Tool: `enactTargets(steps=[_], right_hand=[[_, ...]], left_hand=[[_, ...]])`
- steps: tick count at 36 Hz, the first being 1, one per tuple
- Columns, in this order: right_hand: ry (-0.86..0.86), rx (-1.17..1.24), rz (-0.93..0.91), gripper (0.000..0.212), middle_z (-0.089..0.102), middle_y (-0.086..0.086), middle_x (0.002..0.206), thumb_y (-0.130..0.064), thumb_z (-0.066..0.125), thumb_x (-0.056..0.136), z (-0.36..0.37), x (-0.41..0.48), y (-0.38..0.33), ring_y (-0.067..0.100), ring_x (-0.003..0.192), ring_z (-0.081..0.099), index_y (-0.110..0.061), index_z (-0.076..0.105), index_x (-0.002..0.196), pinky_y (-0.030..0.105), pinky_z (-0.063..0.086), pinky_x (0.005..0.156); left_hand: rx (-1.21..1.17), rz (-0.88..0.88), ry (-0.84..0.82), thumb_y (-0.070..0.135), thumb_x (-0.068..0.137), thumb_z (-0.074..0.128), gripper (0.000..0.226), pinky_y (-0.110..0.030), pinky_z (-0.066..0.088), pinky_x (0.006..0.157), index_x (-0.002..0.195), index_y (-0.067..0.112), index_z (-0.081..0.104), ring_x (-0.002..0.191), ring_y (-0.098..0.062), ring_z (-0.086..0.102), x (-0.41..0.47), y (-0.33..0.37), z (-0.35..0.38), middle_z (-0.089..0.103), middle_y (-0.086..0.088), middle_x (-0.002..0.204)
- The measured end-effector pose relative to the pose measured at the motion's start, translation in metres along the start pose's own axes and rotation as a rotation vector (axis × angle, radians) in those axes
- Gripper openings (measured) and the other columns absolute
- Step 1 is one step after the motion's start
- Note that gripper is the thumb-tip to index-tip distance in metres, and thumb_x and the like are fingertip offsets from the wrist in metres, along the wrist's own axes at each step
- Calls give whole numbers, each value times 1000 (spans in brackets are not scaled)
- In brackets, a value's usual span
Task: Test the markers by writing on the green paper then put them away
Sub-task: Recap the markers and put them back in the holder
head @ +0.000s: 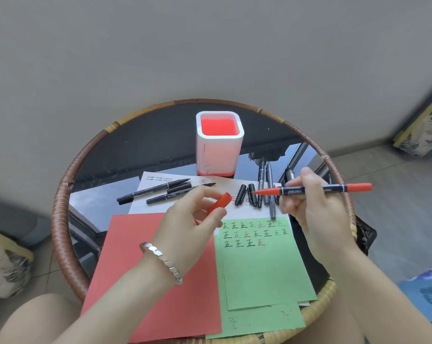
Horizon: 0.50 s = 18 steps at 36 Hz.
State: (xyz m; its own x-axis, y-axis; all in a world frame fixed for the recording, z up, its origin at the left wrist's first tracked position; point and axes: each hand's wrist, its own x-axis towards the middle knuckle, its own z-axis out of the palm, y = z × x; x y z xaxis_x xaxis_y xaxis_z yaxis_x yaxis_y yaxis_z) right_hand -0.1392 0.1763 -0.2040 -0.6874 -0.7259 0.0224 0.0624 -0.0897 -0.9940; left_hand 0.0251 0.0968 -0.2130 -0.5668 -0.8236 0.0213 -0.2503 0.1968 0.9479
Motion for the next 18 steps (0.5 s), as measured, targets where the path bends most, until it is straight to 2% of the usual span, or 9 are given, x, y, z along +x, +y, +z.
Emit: enactTargets(steps=[3, 7, 13, 16, 18], right_hand=[[-35, 14, -11, 30, 55, -2, 44, -22, 45, 92, 3, -4, 3, 9, 43, 53, -9, 56, 67, 17, 48, 50], [-77, 2, -1, 28, 57, -1, 45, -25, 47, 89, 6, -7, 4, 9, 45, 54, -10, 57, 68, 18, 49, 52], [-98, -17, -12, 32, 57, 0, 46, -42, 50, 72, 4, -10, 6, 11, 46, 53, -11, 57, 67, 20, 49, 54], [-105, -36, -15, 31, 57, 1, 46, -39, 50, 77, 4, -10, 6, 12, 47, 53, -11, 57, 66, 20, 48, 54], [-107, -67, -22, 30, 57, 1, 46, -31, 50, 85, 4, -10, 8, 12, 47, 53, -12, 58, 64, 21, 48, 55]], left_hand=[[13, 16, -8, 10, 83, 62, 27, -40, 53, 77, 80, 37, 59, 74, -18, 66, -3, -1, 1, 70, 2, 82], [6, 22, -20, 11, 83, 62, 26, -37, 52, 75, 80, 36, 60, 75, -19, 65, -4, -3, 1, 70, 2, 82], [14, 44, -17, 11, 82, 63, 23, -34, 52, 72, 82, 34, 62, 75, -16, 65, -3, -4, 2, 70, 4, 80], [30, 63, -25, 11, 82, 63, 23, -28, 50, 66, 82, 35, 63, 73, -12, 64, -3, -4, 3, 69, 7, 78], [53, 84, -30, 12, 81, 64, 22, -20, 48, 62, 83, 34, 64, 72, -7, 63, -3, -5, 4, 69, 8, 78]])
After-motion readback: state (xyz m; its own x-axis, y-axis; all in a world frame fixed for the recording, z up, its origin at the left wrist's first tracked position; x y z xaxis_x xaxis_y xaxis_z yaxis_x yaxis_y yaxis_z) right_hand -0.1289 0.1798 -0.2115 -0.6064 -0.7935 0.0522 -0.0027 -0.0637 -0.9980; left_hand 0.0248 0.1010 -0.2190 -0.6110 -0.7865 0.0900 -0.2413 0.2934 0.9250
